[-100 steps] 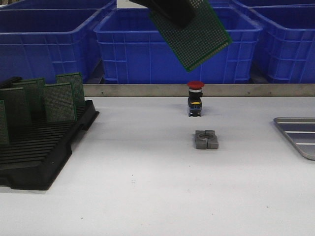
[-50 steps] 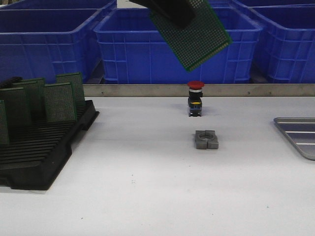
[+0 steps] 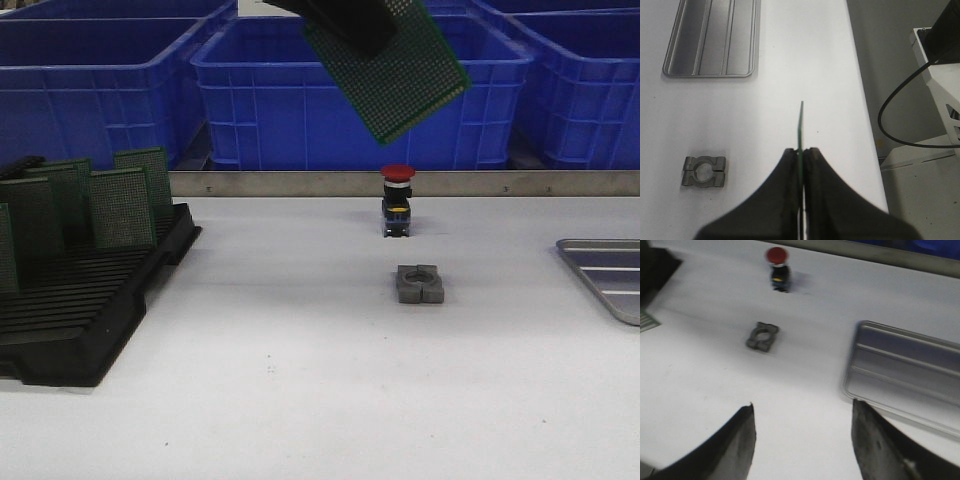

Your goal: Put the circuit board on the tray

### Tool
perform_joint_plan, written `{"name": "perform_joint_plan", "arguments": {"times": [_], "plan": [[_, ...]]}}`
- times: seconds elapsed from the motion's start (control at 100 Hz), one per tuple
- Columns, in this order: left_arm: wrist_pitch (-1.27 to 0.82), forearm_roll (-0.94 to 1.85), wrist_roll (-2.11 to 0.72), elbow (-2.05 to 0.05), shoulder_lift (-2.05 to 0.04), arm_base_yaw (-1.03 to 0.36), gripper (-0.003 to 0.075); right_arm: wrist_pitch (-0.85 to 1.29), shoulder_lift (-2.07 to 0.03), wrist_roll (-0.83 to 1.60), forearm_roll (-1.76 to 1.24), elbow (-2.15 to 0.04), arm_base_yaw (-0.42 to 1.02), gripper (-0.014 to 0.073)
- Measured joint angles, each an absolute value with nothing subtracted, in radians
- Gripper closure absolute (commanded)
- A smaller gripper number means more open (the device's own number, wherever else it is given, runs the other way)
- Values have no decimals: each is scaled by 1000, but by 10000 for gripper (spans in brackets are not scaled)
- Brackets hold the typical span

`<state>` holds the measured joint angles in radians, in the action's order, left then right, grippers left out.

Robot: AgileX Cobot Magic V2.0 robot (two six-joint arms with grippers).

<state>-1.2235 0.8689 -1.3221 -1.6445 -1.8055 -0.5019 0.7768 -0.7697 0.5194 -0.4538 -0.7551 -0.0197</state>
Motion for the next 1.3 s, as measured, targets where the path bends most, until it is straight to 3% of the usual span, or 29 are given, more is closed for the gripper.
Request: {"name": "perform_joint_plan", "arguments": {"times": [0.21, 0.42, 0.74, 1.3], "plan": [[-1224, 869, -1322, -1644, -1806, -502, 738, 908, -932, 1105, -843, -797, -18, 144], [-1224, 869, -1322, -1644, -1806, -502, 738, 940, -1059, 1444, -1069, -807, -18, 144], [-1224, 869, -1322, -1644, -1806, -502, 738, 987, -1254, 1508, -1091, -909, -5, 144], [-1224, 869, -1322, -1644, -1806, -502, 738, 986, -1460, 1525, -1098, -984, 157, 155]]}}
